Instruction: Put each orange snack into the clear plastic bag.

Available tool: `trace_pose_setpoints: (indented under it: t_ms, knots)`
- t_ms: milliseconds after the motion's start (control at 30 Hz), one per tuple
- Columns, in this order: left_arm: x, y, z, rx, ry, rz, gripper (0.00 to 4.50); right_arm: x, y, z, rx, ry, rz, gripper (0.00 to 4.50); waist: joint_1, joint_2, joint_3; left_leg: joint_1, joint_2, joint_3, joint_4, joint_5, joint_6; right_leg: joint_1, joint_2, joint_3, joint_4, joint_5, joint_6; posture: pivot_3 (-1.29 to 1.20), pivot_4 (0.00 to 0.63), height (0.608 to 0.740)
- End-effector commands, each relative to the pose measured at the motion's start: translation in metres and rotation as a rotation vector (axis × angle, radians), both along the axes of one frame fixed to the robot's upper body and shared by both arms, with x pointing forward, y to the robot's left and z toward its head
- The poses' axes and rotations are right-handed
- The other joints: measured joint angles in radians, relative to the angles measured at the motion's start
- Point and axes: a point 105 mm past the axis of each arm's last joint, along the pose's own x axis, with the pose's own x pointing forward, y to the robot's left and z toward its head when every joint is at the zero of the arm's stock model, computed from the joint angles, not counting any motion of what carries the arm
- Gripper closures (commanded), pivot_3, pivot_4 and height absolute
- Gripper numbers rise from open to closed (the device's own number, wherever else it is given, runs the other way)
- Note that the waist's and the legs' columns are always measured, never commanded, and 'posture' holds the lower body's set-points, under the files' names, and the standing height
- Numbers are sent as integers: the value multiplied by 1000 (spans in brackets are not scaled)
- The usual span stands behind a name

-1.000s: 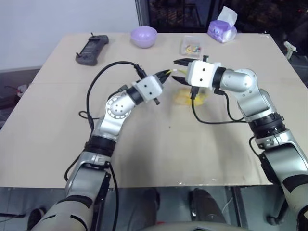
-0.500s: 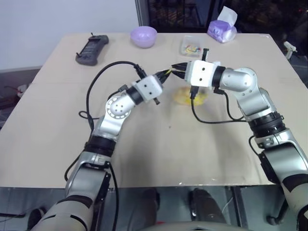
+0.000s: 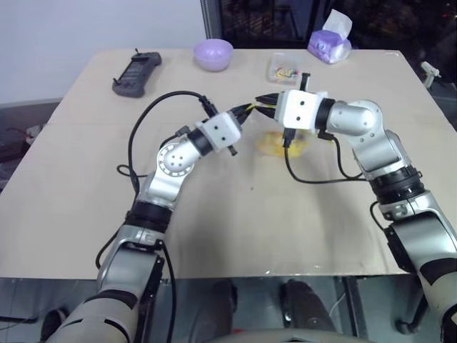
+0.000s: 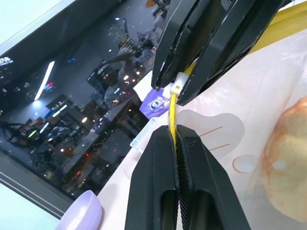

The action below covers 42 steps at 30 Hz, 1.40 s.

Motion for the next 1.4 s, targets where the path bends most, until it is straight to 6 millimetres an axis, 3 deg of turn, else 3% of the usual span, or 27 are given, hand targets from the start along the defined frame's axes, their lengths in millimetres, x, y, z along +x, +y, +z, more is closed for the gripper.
trace_pose_setpoints:
  t_ms: [33, 1000, 1067, 1400]
  knots:
    - [-3, -1, 11, -12, -45, -9, 4500, -1, -4, 19, 11, -61, 0, 3974, 0, 0, 0, 0, 0, 0, 0, 0, 0, 0, 0, 0, 0, 0, 0, 0, 150, 740]
    - [-3, -2, 11, -5, -44, -14, 4500, -6, 1, 21, 20, -65, 37, 3974, 0, 0, 0, 0, 0, 0, 0, 0, 0, 0, 0, 0, 0, 0, 0, 0, 150, 740]
    - [-3, -2, 10, -5, -44, -13, 4500, -5, 1, 21, 19, -66, 35, 4491, 0, 0, 0, 0, 0, 0, 0, 0, 0, 0, 0, 0, 0, 0, 0, 0, 150, 740]
    - [0, 4, 7, -5, -28, 11, 4500, -4, -3, 23, 23, -74, 18, 4497, -1, 0, 0, 0, 0, 0, 0, 0, 0, 0, 0, 0, 0, 0, 0, 0, 150, 740]
